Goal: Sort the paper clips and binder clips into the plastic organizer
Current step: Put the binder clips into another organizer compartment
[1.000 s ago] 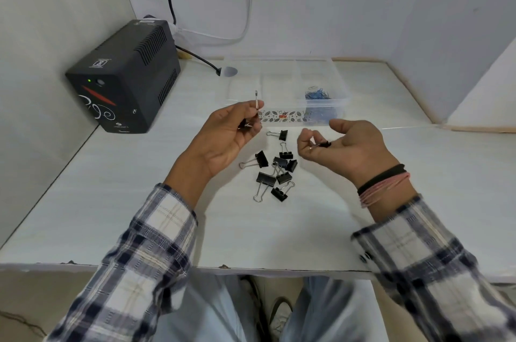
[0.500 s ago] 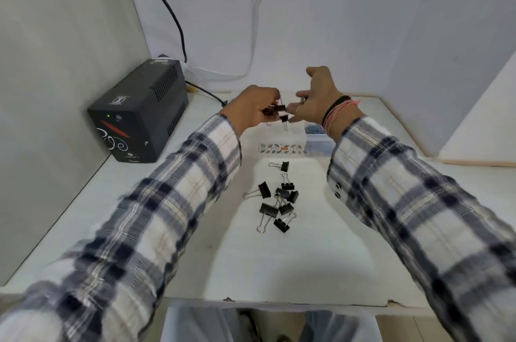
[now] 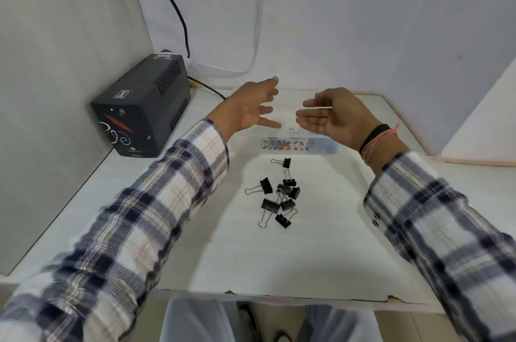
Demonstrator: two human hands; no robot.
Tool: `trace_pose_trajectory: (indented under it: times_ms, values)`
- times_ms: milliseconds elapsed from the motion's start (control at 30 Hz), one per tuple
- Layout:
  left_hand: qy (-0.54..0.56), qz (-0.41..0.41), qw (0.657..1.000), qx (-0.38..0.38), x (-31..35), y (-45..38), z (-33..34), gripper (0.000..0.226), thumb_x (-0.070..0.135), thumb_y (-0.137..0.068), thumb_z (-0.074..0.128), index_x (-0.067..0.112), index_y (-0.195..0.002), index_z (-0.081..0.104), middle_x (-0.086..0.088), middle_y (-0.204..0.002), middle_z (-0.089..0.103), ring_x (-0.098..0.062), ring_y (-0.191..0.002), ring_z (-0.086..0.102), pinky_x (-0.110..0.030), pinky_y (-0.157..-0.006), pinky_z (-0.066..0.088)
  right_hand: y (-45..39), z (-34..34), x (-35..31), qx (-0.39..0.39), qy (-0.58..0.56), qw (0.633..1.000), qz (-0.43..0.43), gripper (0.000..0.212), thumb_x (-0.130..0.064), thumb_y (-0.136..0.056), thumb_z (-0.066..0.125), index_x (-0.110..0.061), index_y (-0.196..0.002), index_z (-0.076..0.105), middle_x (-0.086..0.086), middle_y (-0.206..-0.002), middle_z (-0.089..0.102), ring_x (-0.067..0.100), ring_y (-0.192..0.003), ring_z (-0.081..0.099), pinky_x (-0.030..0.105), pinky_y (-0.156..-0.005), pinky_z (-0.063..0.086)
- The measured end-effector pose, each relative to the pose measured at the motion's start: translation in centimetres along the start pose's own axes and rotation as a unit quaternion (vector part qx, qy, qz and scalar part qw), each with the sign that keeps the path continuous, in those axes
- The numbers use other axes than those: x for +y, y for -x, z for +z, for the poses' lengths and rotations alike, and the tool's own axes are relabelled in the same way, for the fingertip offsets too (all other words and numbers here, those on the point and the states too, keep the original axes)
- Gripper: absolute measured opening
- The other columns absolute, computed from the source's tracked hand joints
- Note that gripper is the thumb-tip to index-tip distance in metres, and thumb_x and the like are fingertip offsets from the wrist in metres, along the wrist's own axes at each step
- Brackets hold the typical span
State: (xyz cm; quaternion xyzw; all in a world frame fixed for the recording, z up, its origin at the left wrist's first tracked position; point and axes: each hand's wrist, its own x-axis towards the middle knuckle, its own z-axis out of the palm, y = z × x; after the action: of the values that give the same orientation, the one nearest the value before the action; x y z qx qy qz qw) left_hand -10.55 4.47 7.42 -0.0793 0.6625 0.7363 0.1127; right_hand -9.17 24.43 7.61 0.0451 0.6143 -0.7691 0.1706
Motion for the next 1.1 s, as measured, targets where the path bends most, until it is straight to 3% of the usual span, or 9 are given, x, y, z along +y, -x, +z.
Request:
trace_pose_trajectory:
  times_ms: [100, 200, 367, 500, 633, 767, 900, 1000, 1100]
  values:
    - [-0.067, 0.070, 0.994, 0.050, -0.1, 1.1, -0.5, 0.019, 0.013, -0.097, 0.063, -0.003, -0.108, 0.064, -0.022, -0.107, 0.068, -0.029, -0.078, 0.071, -0.030, -0.058, 0.059, 0.9, -1.0, 1.6, -0.010, 0.194, 0.981, -0.028, 0.017, -0.008, -0.095, 0.058, 0.005, -0.098, 0.069, 0.017, -0.085, 0.070, 0.022, -0.066, 0.064, 0.028, -0.055, 0.058]
    - [-0.225, 0.082, 0.971, -0.001, -1.1, 2.9, -1.2, 0.018, 0.002, -0.092, 0.067, -0.008, -0.106, 0.069, -0.017, -0.090, 0.074, -0.021, -0.058, 0.067, -0.023, -0.047, 0.050, 0.9, -2.0, 3.7, -0.040, 0.391, 0.918, -0.046, 0.017, -0.009, -0.092, 0.068, 0.005, -0.100, 0.073, 0.019, -0.087, 0.073, 0.022, -0.064, 0.063, 0.026, -0.053, 0.055]
    - [-0.517, -0.018, 0.842, -0.156, -4.2, 5.4, -1.7, 0.033, 0.026, -0.084, 0.084, 0.009, -0.110, 0.075, 0.000, -0.094, 0.074, -0.017, -0.076, 0.068, -0.023, -0.056, 0.051, 0.5, -0.9, 7.4, -0.052, 0.572, 0.810, -0.116, 0.039, -0.036, -0.091, 0.072, -0.013, -0.122, 0.069, -0.001, -0.091, 0.066, -0.001, -0.051, 0.062, 0.024, -0.061, 0.053]
    - [-0.546, -0.007, 0.826, -0.140, -6.6, 6.2, -1.9, 0.050, 0.034, -0.076, 0.089, 0.018, -0.120, 0.070, -0.004, -0.112, 0.066, -0.019, -0.085, 0.068, -0.025, -0.065, 0.057, 0.5, -0.1, 8.7, -0.052, 0.626, 0.756, -0.182, 0.037, -0.040, -0.091, 0.071, -0.013, -0.115, 0.073, -0.017, -0.073, 0.050, 0.010, -0.075, 0.053, 0.023, -0.073, 0.036]
    - [-0.535, 0.030, 0.837, -0.110, -7.6, 6.4, -2.2, 0.033, 0.029, -0.077, 0.089, 0.017, -0.105, 0.075, -0.006, -0.098, 0.073, -0.014, -0.072, 0.066, -0.025, -0.066, 0.055, 0.4, -0.5, 9.2, -0.025, 0.595, 0.780, -0.194, 0.024, -0.027, -0.085, 0.078, -0.005, -0.094, 0.073, 0.003, -0.084, 0.067, 0.019, -0.082, 0.060, 0.032, -0.071, 0.047]
    - [-0.528, 0.081, 0.843, -0.065, -7.8, 6.4, -2.6, 0.020, 0.026, -0.077, 0.087, 0.020, -0.092, 0.075, 0.002, -0.089, 0.068, -0.012, -0.078, 0.060, -0.026, -0.070, 0.048, 1.1, -1.8, 9.0, 0.011, 0.484, 0.856, -0.183, 0.013, -0.011, -0.086, 0.072, -0.002, -0.076, 0.070, 0.012, -0.074, 0.076, 0.023, -0.069, 0.072, 0.038, -0.073, 0.060]
    - [-0.464, 0.106, 0.877, -0.067, -7.8, 6.7, -2.6, 0.015, 0.006, -0.079, 0.080, 0.016, -0.087, 0.072, -0.002, -0.083, 0.065, -0.012, -0.072, 0.060, -0.022, -0.067, 0.050, 1.8, -3.4, 8.5, -0.038, 0.313, 0.942, -0.112, 0.007, 0.005, -0.089, 0.063, 0.001, -0.094, 0.064, 0.028, -0.082, 0.073, 0.040, -0.071, 0.072, 0.054, -0.079, 0.062]
    - [-0.440, 0.099, 0.886, -0.110, -7.8, 6.8, -2.0, 0.015, 0.002, -0.083, 0.072, 0.012, -0.092, 0.076, -0.002, -0.080, 0.069, -0.017, -0.069, 0.062, -0.030, -0.071, 0.052, 1.9, -4.3, 8.6, -0.117, 0.370, 0.916, -0.102, 0.023, 0.002, -0.095, 0.059, -0.008, -0.114, 0.067, 0.018, -0.089, 0.070, 0.033, -0.075, 0.072, 0.045, -0.082, 0.062]
    - [-0.459, 0.090, 0.873, -0.138, -8.1, 6.8, -1.3, 0.016, 0.007, -0.088, 0.071, 0.015, -0.097, 0.081, 0.000, -0.079, 0.076, -0.010, -0.062, 0.062, -0.027, -0.072, 0.054, 2.1, -4.3, 8.6, -0.151, 0.532, 0.816, -0.167, 0.028, -0.008, -0.098, 0.059, -0.024, -0.117, 0.074, 0.000, -0.093, 0.071, 0.018, -0.079, 0.072, 0.036, -0.086, 0.060]
